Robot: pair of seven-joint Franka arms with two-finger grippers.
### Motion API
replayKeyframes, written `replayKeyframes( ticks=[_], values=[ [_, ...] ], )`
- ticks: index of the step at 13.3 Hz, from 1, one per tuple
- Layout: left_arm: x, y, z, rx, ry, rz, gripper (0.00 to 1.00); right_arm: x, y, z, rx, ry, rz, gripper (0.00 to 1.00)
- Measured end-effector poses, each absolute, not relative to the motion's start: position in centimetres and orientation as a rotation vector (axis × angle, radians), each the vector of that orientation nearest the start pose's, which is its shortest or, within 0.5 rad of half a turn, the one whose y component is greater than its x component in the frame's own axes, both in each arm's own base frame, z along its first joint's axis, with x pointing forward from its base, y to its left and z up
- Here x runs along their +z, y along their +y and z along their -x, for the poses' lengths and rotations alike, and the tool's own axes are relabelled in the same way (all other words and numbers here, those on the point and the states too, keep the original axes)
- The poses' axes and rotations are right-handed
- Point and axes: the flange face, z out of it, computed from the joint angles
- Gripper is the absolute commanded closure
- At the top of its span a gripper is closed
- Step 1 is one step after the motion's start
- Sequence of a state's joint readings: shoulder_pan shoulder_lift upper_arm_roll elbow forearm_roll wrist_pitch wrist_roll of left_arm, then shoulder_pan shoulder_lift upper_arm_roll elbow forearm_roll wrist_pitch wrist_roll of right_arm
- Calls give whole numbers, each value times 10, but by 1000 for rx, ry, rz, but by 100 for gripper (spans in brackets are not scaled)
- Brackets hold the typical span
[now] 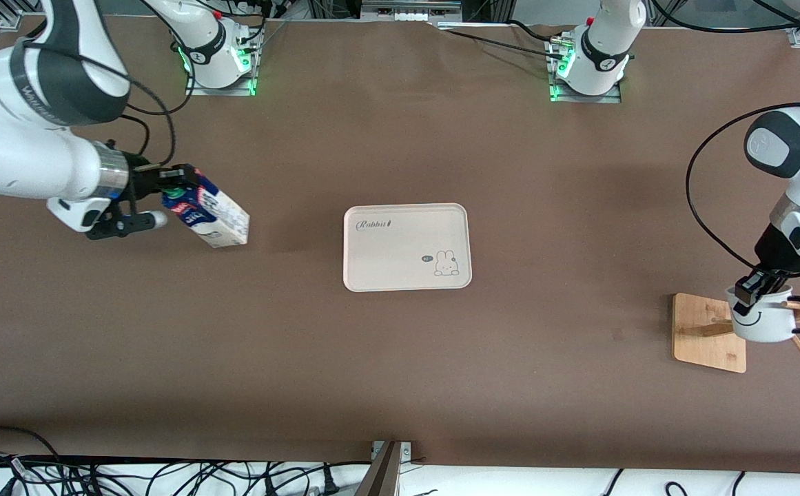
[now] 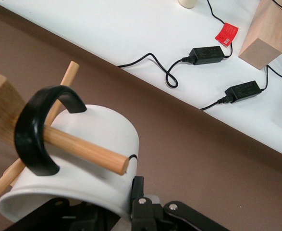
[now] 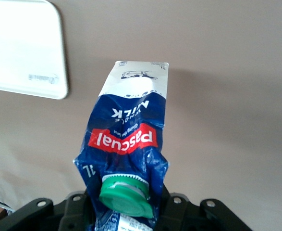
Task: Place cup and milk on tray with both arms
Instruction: 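Carry the milk carton onto the tray while the left gripper lifts the mug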
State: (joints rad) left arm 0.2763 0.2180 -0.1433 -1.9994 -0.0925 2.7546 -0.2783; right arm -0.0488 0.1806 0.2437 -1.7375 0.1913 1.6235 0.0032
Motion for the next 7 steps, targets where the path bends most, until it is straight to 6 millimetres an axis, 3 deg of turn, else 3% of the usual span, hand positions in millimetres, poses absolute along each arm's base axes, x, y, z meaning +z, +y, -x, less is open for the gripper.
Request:
replayKeyframes(
  ticks=[4,7],
  values=[
    [418,90,-628,-800,-764,3072,100,457,211,-554,361,-360,2901,54],
    [431,76,-623,-724,-720,3104,100,458,282,-533,311,-188,2942,54]
  ],
)
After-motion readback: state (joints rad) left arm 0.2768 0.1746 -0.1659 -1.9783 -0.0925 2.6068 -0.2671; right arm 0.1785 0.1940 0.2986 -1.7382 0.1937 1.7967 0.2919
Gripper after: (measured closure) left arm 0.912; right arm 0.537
